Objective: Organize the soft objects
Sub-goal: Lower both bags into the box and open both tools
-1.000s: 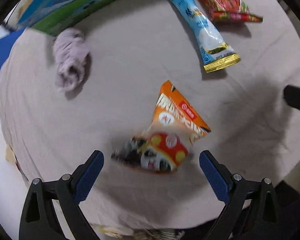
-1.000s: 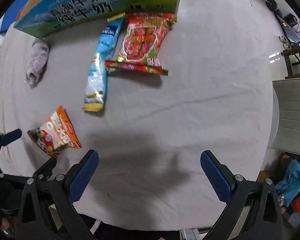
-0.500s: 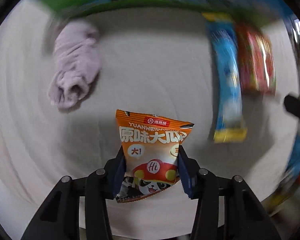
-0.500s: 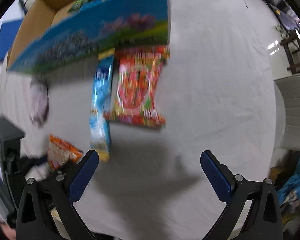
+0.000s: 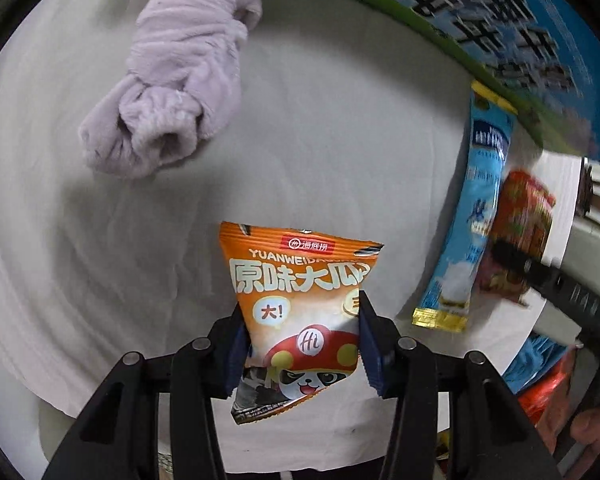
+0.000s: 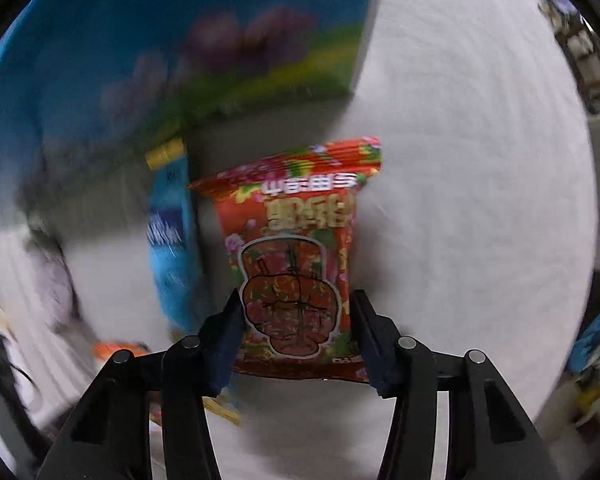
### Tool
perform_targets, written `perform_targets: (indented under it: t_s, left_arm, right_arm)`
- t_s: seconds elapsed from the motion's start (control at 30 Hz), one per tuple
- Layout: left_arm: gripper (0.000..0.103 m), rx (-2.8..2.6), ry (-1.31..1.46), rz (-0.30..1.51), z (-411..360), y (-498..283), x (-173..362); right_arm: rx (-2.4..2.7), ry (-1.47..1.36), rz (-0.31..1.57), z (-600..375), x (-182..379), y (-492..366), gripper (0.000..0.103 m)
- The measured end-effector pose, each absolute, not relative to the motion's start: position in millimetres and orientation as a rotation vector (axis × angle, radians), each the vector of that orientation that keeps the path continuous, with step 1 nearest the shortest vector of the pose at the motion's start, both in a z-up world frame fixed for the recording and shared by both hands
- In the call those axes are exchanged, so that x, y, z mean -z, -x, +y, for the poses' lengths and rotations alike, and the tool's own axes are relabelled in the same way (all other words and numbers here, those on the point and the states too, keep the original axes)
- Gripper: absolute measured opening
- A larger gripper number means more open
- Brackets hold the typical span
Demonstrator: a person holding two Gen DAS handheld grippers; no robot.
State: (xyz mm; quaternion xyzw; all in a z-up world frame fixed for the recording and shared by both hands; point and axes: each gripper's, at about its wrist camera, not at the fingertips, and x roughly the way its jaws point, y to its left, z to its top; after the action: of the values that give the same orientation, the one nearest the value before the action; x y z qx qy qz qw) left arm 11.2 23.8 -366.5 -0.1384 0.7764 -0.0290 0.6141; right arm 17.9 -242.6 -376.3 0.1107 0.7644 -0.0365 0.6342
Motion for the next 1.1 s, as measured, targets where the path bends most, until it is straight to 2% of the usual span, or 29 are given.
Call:
perform_targets:
  t_s: [0.23, 0.43, 0.8, 0.87, 1.1]
  left_arm:
    - [0.046, 0.072, 0.226, 1.799, 12, -2, 379]
    - [0.046, 0.042, 0.151, 1.791, -35, -2, 383]
    - [0.042, 0.012, 0.096, 1.753, -60, 6, 387]
    - [0.041, 0.002, 0.081, 1.743, -65, 6, 381]
    - [0.041, 0.064, 0.114, 1.654, -74, 17, 324]
  right_arm:
    - [0.045, -0.221, 1.802, -246, 384, 22, 0.052]
    - [0.088, -0.206, 1.791, -239, 390, 11, 0.055]
    - [0.114, -0.120, 1.775, -198, 398, 4, 0.052]
    - [0.106, -0.108, 1.767, -192, 396, 6, 0.049]
    - [0.029, -0.139, 1.720, -177, 351, 22, 0.048]
